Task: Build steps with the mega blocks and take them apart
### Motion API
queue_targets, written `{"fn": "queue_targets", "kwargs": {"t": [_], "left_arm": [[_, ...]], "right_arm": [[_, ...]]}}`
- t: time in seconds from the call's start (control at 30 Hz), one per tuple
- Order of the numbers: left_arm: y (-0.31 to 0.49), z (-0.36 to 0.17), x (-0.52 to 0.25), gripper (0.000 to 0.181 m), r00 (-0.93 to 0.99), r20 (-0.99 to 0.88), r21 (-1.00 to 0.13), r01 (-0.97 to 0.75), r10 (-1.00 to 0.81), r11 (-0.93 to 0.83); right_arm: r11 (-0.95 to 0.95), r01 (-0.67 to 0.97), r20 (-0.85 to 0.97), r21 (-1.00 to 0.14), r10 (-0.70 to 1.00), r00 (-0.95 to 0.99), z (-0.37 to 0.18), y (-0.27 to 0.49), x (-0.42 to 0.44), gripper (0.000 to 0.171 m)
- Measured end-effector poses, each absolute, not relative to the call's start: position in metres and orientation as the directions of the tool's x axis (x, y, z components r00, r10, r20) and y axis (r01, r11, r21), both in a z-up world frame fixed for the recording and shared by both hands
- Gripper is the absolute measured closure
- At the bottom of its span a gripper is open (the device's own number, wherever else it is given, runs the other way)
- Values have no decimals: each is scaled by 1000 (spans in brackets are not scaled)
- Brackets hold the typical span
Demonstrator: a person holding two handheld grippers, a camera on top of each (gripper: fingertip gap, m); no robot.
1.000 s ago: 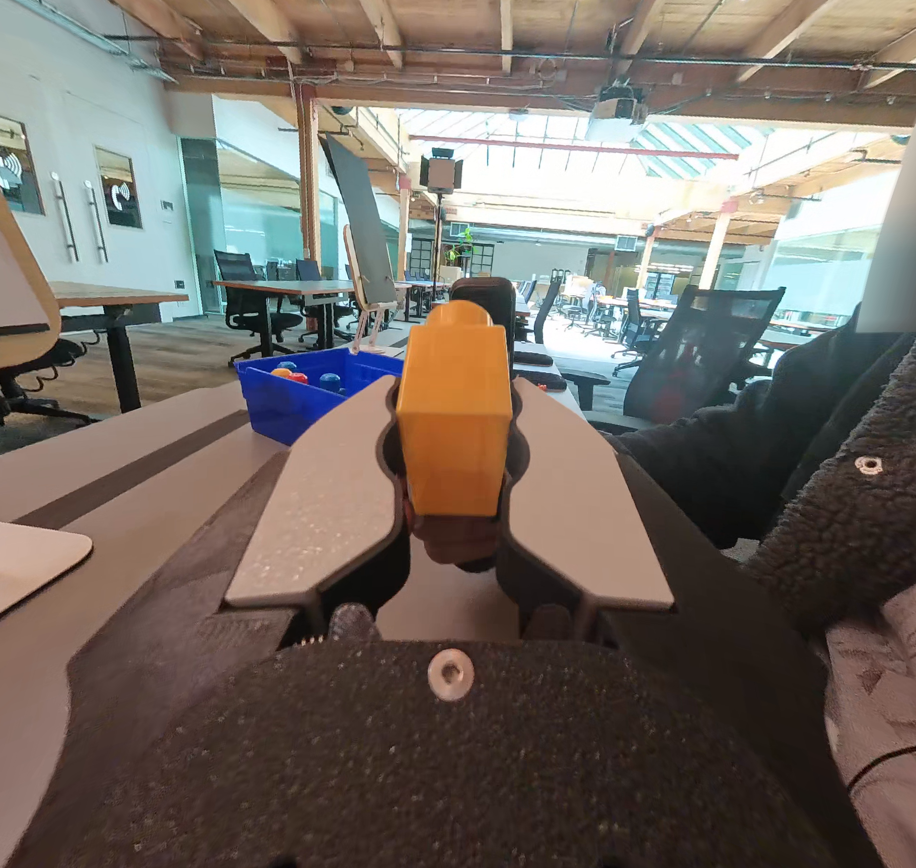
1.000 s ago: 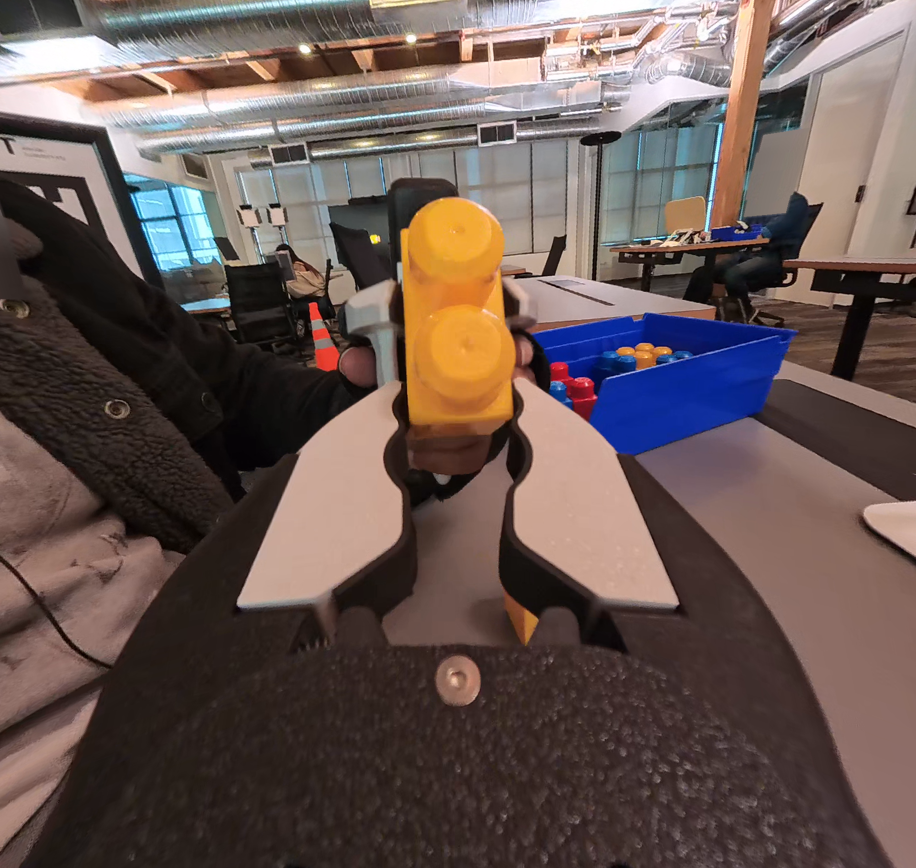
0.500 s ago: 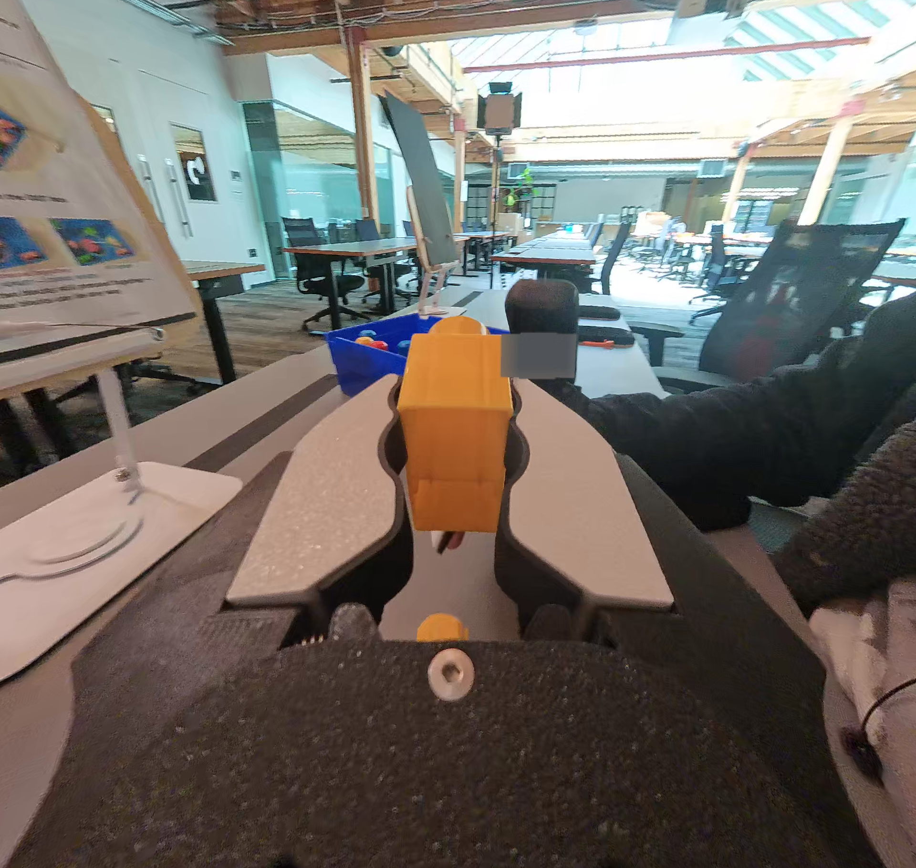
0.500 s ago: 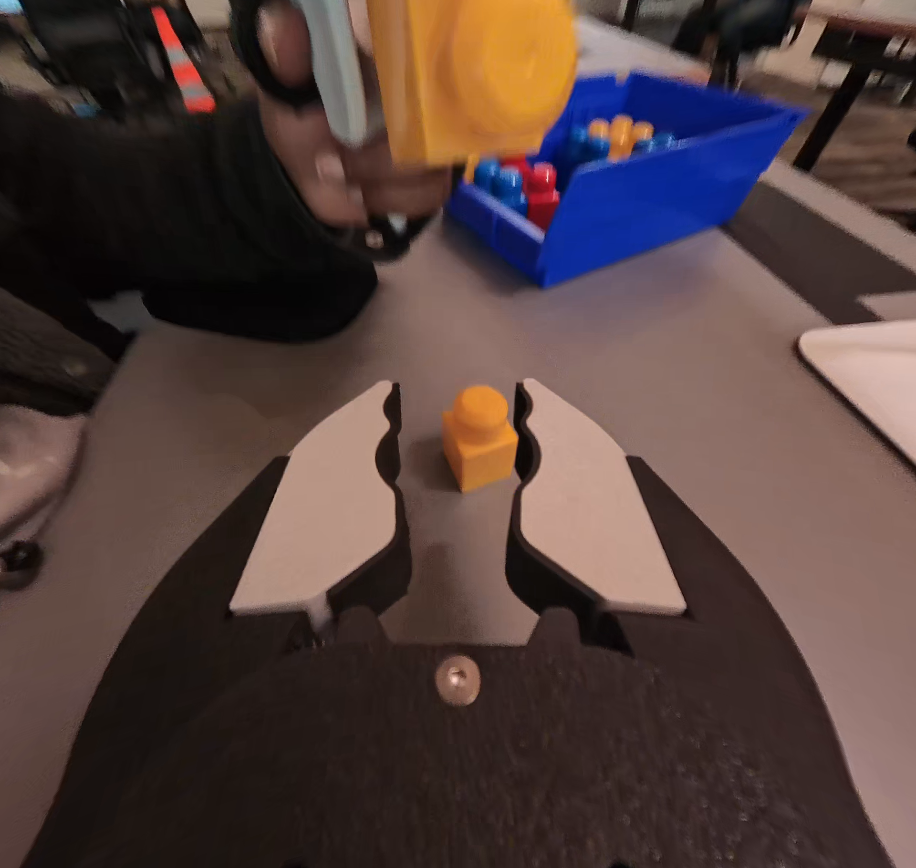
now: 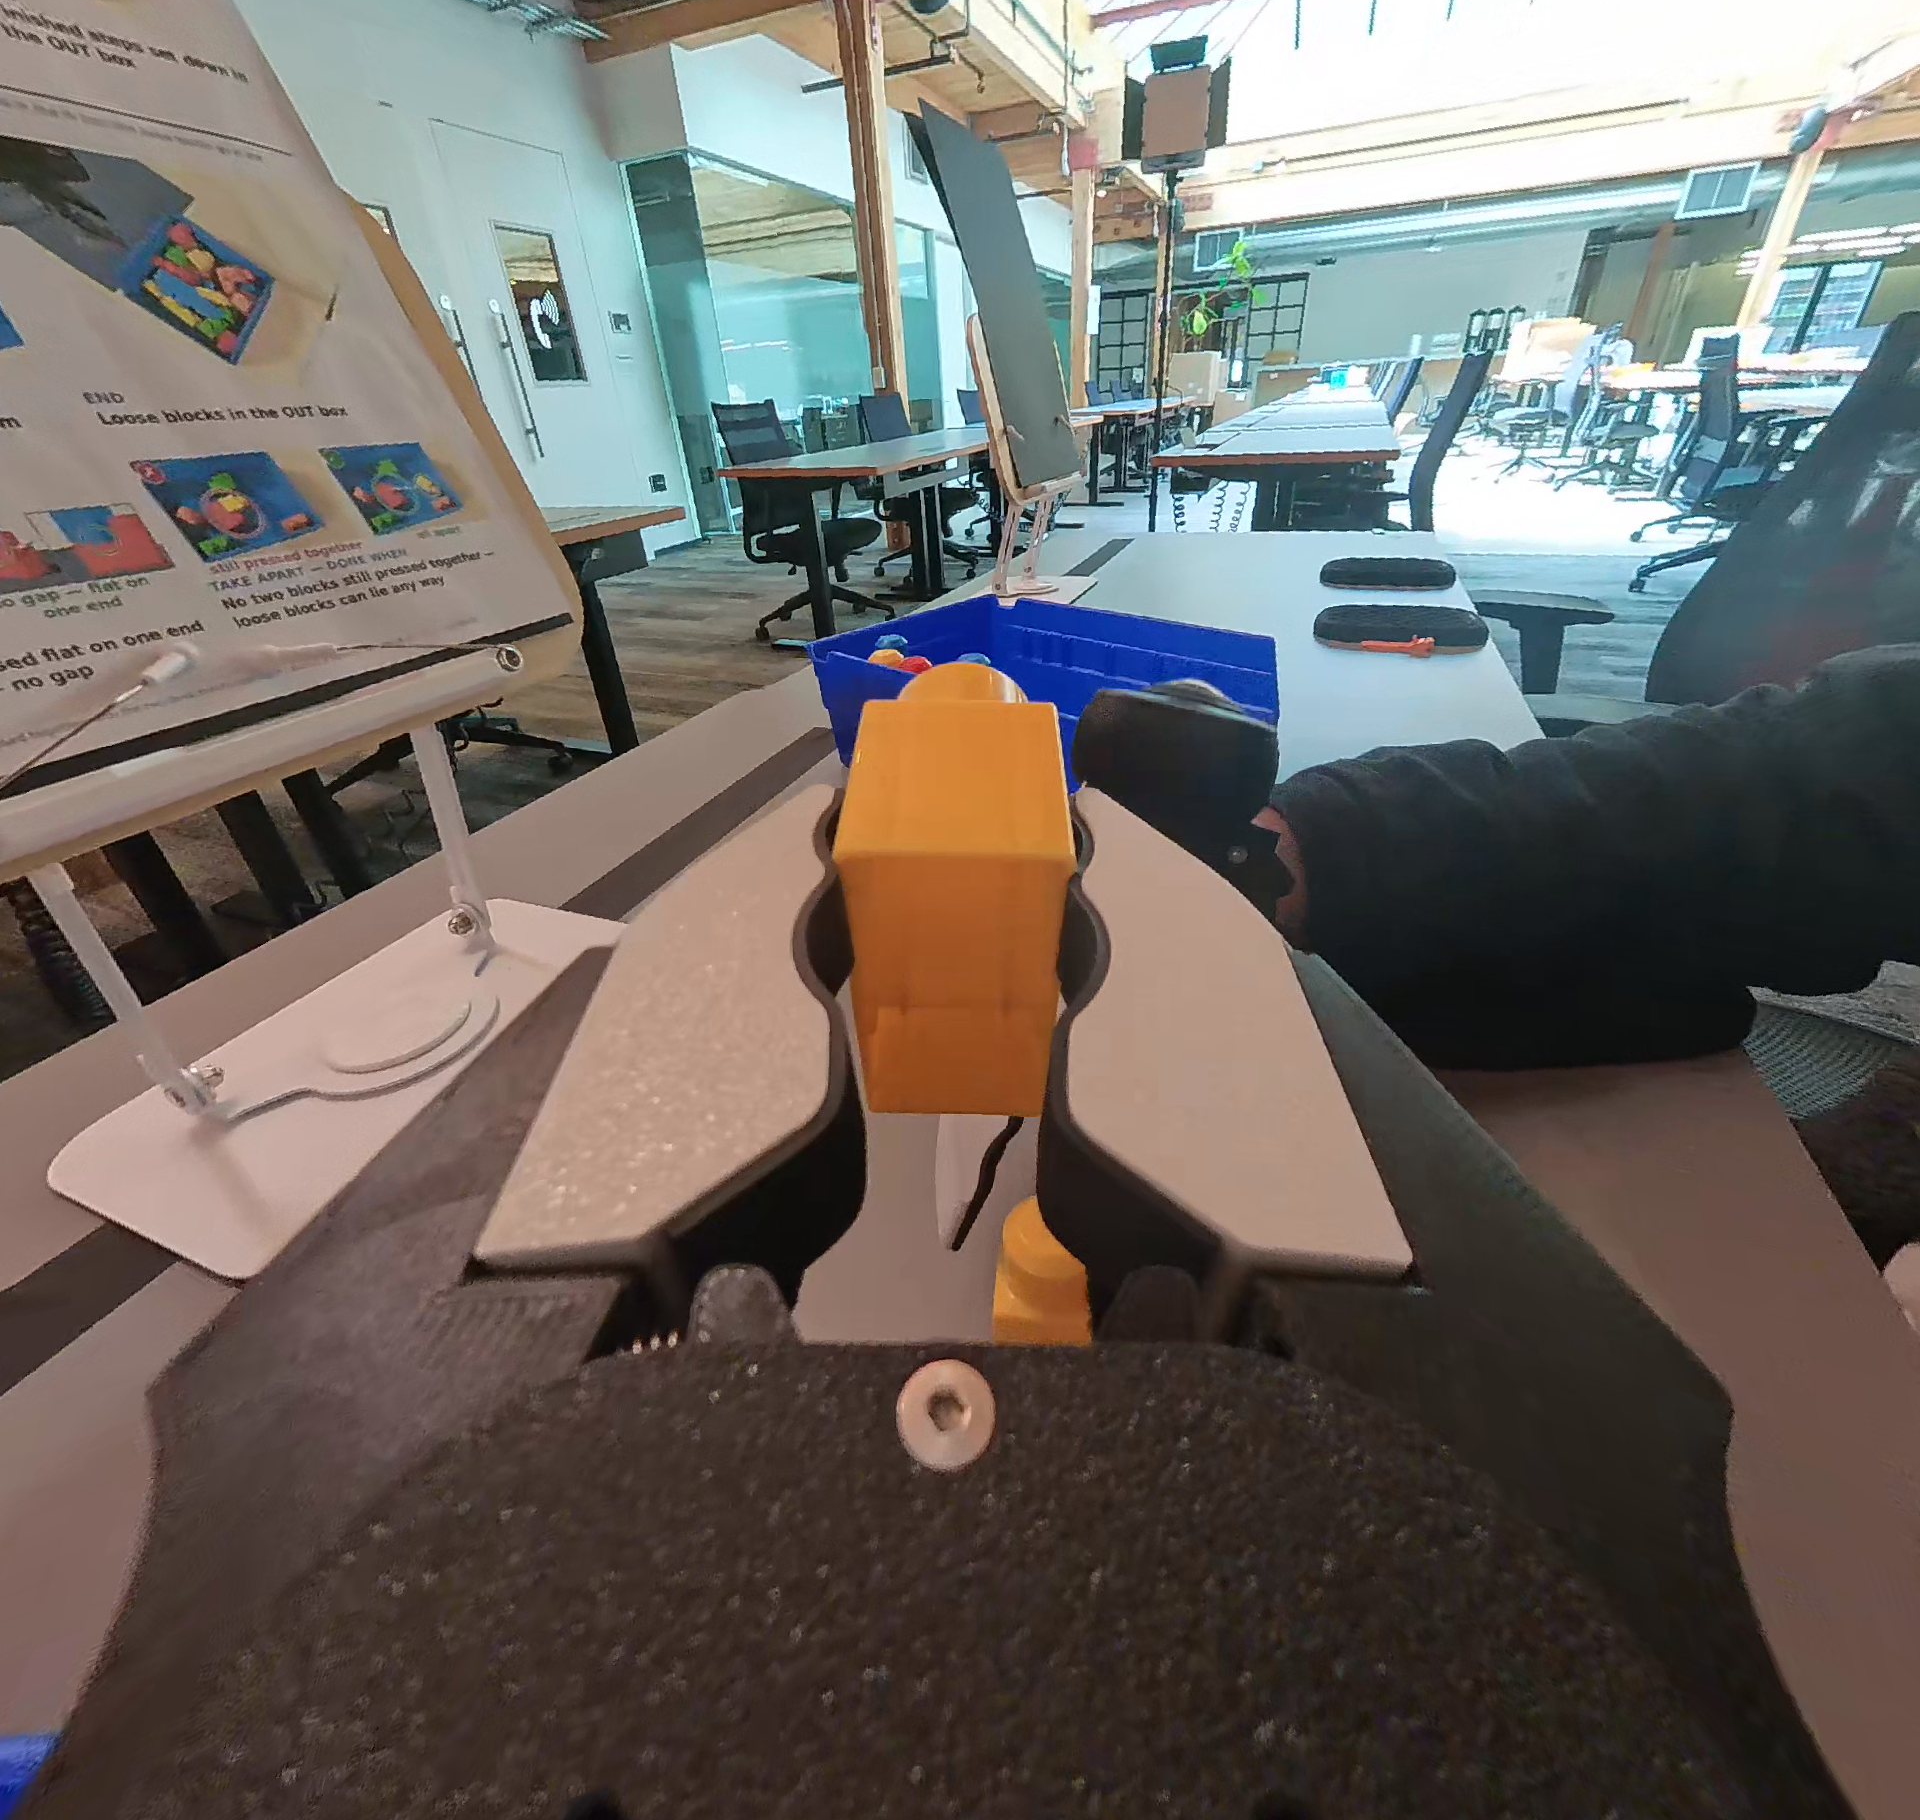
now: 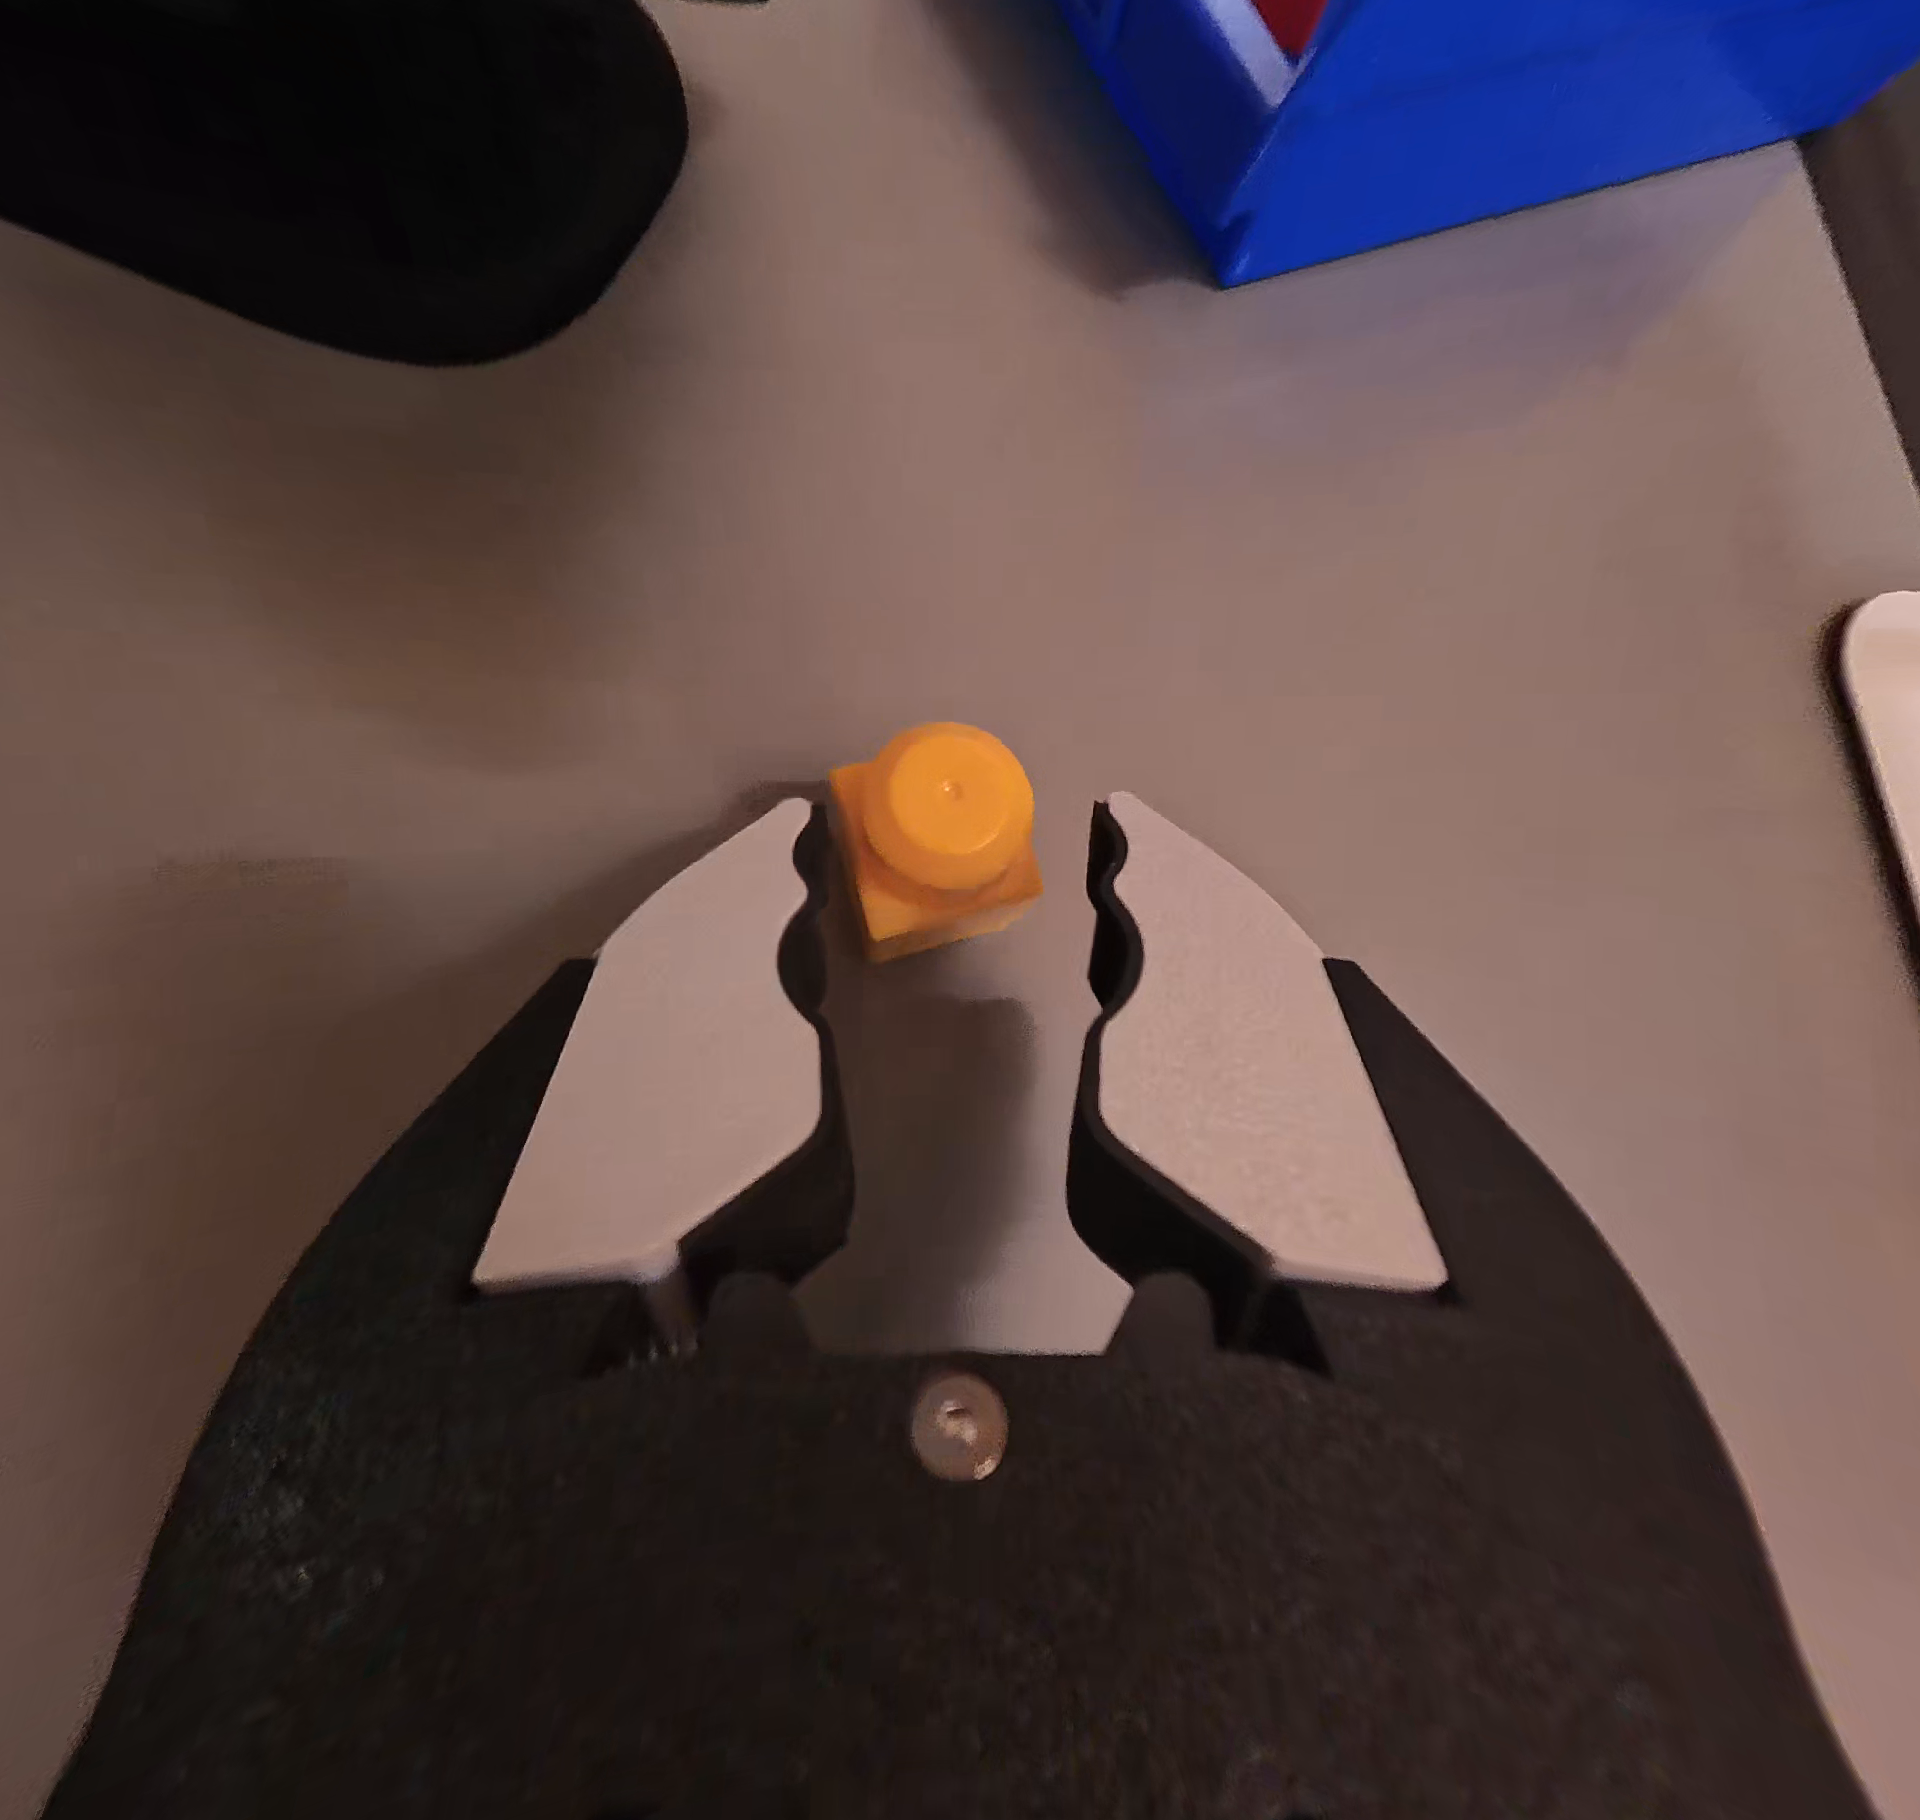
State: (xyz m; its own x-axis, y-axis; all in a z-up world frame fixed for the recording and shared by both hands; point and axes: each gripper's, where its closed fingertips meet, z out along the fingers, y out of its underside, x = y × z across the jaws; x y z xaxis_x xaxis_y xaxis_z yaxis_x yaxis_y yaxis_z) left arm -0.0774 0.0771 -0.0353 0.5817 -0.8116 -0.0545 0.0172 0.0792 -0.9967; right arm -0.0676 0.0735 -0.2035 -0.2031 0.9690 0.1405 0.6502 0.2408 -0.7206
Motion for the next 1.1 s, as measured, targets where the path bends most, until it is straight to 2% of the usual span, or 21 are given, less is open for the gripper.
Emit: {"fn": "queue_targets", "kwargs": {"t": [0.07, 0.17, 0.33, 0.47, 0.6, 0.7, 0.83, 1.0, 1.1], "left_arm": [[78, -37, -78, 143, 581, -52, -997, 13, -812, 73], [79, -39, -79, 143, 583, -51, -998, 8, -811, 69], [80, -40, -80, 143, 587, -45, -998, 12, -809, 65], [80, -38, -82, 143, 585, -21, -997, 50, -811, 61], [79, -37, -81, 143, 566, 14, -996, 84, -824, 41], [77, -37, -77, 143, 543, 39, -994, 107, -839, 23], [73, -38, -71, 143, 510, 63, -993, 120, -858, -2], [70, -43, -63, 143, 477, 82, -993, 115, -875, -30], [68, -46, -57, 143, 456, 90, -993, 107, -885, -46]], "right_arm": [[265, 670, 146, -693, 962, -229, -210, 73, -68, 135], [269, 673, 152, -688, 962, -229, -210, 74, -66, 136], [184, 582, 105, -792, 980, -167, -186, 81, -64, 136], [63, 400, 22, -914, 994, -106, -144, 89, -59, 136], [-102, 101, -114, -990, 986, -120, -90, 95, -43, 136], [-199, -97, -182, -975, 970, -162, -57, 100, -28, 136], [-297, -284, -238, -912, 945, -224, -28, 105, -10, 136], [-352, -433, -240, -830, 926, -293, -8, 104, 7, 136], [-339, -465, -215, -818, 930, -299, -8, 101, 9, 136]]}}
